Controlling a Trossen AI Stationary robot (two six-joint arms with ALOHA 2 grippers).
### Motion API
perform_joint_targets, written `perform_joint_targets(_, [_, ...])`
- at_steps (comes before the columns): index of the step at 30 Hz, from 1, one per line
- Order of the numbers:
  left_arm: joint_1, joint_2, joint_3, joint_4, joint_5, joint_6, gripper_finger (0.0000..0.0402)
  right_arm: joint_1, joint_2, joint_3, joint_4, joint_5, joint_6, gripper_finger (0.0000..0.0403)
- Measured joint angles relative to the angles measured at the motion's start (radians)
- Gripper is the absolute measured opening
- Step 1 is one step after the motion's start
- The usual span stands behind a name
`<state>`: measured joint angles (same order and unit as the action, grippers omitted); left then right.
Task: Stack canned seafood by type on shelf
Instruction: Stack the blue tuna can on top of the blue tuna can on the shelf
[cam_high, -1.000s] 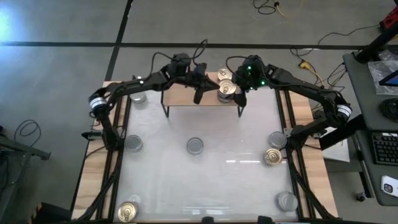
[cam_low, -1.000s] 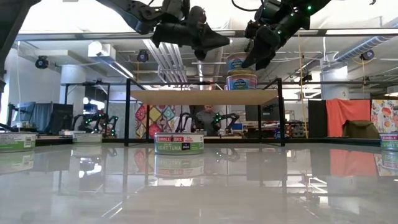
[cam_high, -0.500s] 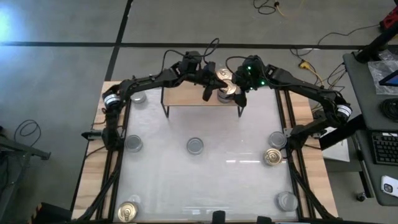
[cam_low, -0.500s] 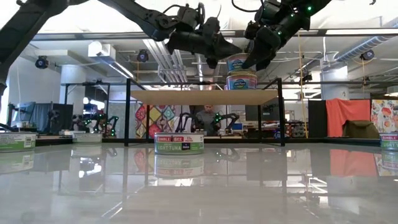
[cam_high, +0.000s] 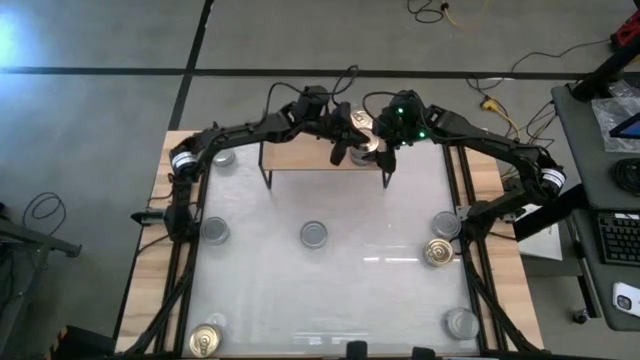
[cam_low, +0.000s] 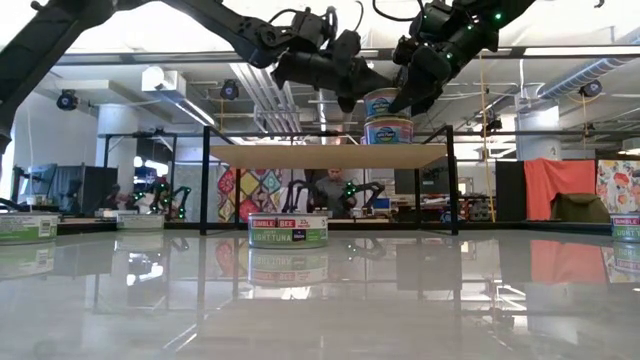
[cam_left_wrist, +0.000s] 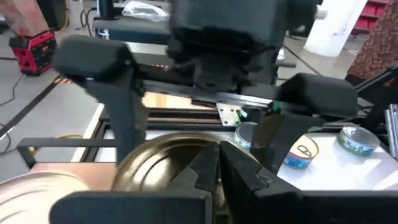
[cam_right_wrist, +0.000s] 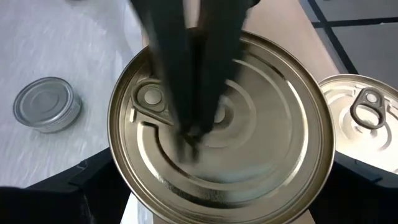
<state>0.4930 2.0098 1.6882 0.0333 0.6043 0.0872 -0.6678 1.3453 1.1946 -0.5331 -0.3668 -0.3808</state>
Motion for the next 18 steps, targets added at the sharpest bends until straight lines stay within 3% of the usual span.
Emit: perform_joint_targets(18, [-0.008,0.029,-0.001,0.004,-0.045,0.010,0.0000,0.000,0.000,-0.035,0.045,0.001,0.004,0.0371])
